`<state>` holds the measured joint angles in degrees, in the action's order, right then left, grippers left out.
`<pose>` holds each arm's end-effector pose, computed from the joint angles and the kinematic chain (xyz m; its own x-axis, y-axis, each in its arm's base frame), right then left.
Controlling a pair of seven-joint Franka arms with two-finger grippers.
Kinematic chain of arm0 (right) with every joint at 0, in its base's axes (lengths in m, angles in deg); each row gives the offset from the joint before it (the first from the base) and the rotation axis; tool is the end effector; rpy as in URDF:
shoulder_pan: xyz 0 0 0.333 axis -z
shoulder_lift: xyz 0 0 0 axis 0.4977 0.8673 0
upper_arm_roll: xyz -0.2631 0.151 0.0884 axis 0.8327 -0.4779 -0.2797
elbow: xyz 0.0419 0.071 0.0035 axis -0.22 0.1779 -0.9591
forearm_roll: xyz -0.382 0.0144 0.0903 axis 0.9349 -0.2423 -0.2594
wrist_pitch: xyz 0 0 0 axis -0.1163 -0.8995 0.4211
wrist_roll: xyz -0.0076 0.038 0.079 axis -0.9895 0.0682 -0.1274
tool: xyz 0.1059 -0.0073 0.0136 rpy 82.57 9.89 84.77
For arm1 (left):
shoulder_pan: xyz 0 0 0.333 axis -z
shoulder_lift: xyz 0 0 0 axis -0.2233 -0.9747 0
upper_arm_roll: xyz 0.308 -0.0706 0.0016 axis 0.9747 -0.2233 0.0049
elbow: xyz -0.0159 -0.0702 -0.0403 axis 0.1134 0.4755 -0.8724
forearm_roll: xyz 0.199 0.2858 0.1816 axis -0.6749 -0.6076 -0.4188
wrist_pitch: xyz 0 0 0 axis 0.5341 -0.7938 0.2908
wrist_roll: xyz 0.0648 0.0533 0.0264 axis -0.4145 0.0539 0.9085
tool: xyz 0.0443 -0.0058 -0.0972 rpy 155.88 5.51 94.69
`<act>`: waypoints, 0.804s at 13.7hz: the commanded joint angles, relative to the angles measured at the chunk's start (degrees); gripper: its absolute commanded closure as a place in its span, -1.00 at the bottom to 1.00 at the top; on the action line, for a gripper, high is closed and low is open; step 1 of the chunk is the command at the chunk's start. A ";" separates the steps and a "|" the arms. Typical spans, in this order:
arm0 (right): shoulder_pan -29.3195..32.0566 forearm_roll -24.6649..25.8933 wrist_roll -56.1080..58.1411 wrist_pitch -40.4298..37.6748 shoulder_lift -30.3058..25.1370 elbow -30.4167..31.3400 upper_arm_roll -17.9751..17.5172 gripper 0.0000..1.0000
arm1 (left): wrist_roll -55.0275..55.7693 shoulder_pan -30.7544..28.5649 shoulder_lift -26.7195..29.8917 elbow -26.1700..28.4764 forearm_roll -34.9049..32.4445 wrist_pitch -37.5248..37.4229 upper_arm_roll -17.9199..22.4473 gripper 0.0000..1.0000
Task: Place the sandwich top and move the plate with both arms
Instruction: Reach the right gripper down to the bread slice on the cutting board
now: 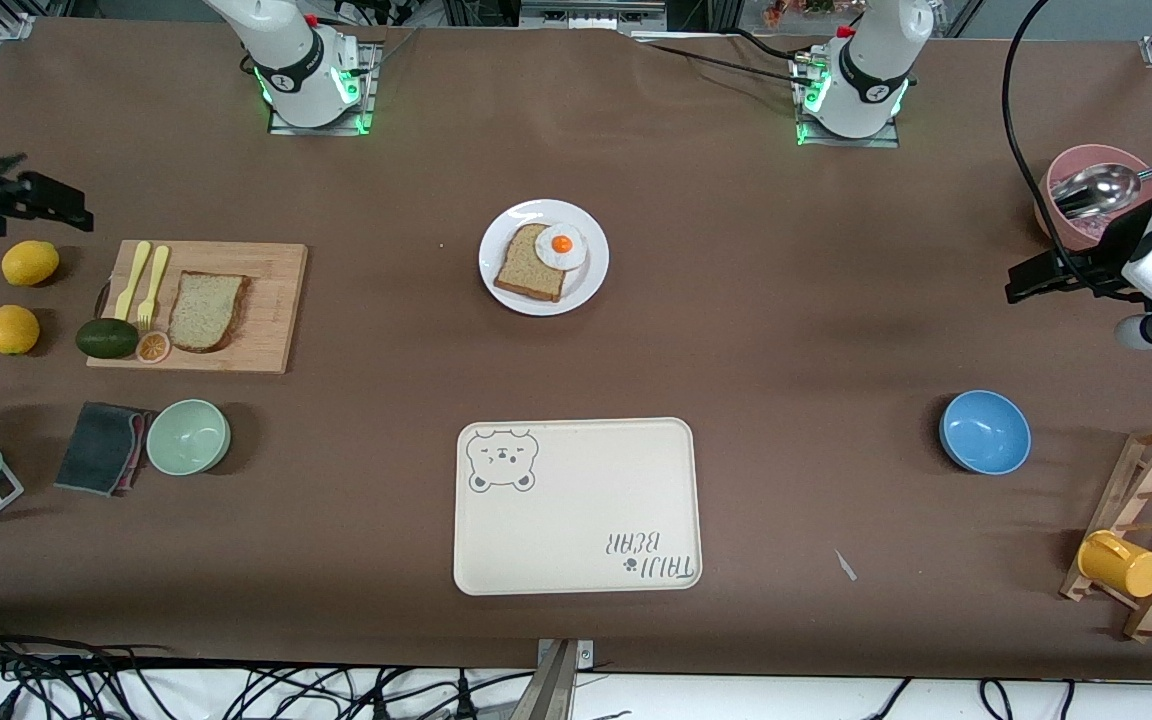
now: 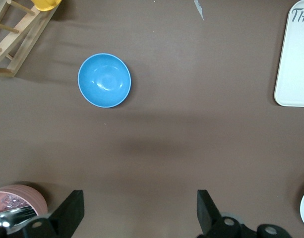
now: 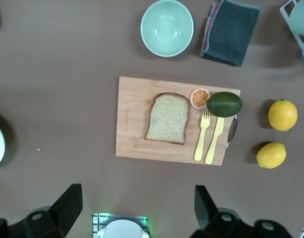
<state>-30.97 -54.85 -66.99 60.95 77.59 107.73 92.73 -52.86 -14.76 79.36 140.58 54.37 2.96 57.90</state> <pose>0.5585 -0.0443 0.5578 0.9784 0.0611 -0.1976 0.0671 -0.9975 0.0241 0.5988 -0.0059 0.5772 0.9877 0.0943 -0.1248 0.0926 -0.9955 -0.0198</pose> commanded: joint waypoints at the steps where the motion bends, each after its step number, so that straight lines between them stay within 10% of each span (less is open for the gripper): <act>1: -1.85 1.37 -2.49 7.74 0.65 6.44 -0.20 -1.00 | 0.00 0.10 0.95 0.77 0.22 0.40 0.20 -1.00; 11: -2.83 13.14 -23.47 38.52 6.70 29.24 -0.55 -0.98 | 0.00 0.18 0.86 1.39 0.31 0.67 0.11 -1.00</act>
<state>-33.58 -44.40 -85.65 96.37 82.64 135.89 92.34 -52.86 -14.76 79.37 141.03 54.37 2.98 57.88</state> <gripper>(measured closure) 0.004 0.000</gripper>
